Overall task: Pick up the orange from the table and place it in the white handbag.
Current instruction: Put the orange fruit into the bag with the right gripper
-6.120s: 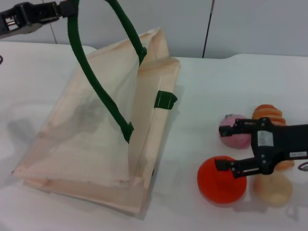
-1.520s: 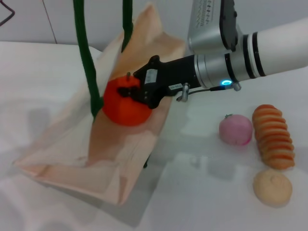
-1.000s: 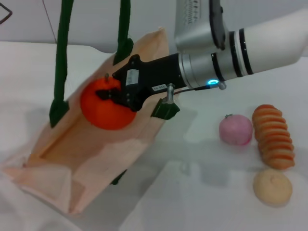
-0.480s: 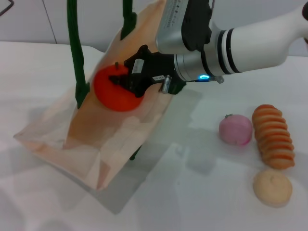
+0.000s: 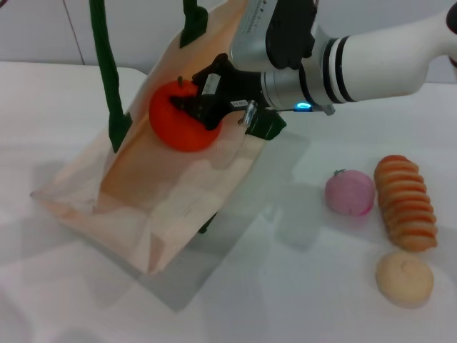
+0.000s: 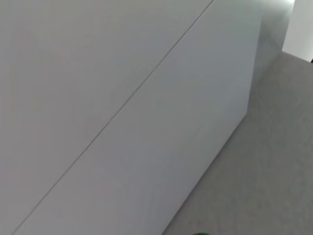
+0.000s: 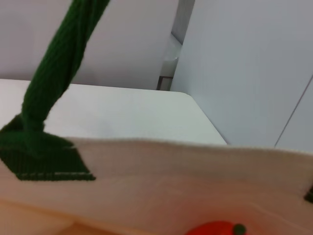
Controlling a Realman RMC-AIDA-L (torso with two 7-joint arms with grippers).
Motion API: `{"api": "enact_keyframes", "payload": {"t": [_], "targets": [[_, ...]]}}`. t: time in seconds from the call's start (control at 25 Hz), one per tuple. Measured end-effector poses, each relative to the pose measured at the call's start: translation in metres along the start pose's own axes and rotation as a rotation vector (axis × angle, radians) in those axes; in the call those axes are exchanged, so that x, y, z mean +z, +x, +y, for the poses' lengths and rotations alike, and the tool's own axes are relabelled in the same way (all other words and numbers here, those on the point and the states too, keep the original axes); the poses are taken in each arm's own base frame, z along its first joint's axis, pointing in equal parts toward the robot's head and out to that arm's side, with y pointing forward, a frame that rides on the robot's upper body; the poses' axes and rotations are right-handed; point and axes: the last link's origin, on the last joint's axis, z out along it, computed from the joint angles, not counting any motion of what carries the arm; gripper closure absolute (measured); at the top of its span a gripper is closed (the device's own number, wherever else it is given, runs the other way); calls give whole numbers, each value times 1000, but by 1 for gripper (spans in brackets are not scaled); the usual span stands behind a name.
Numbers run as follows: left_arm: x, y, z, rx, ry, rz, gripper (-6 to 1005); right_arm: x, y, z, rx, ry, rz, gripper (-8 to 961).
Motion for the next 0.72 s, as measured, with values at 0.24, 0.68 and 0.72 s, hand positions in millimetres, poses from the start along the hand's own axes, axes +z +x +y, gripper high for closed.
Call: {"api": "enact_keyframes", "payload": {"t": [0.24,0.68,0.72], "targets": [[-3,-2,-5,-32,1,43,837,1,0,2,-22,-7,8,838],[-12,-4,-12,-46,49,70,730,-1,4,-2,-4,8,24,402],[-13,-4,-12,-47,53,73,708,-2,5,-3,0,12,29,359]]}}
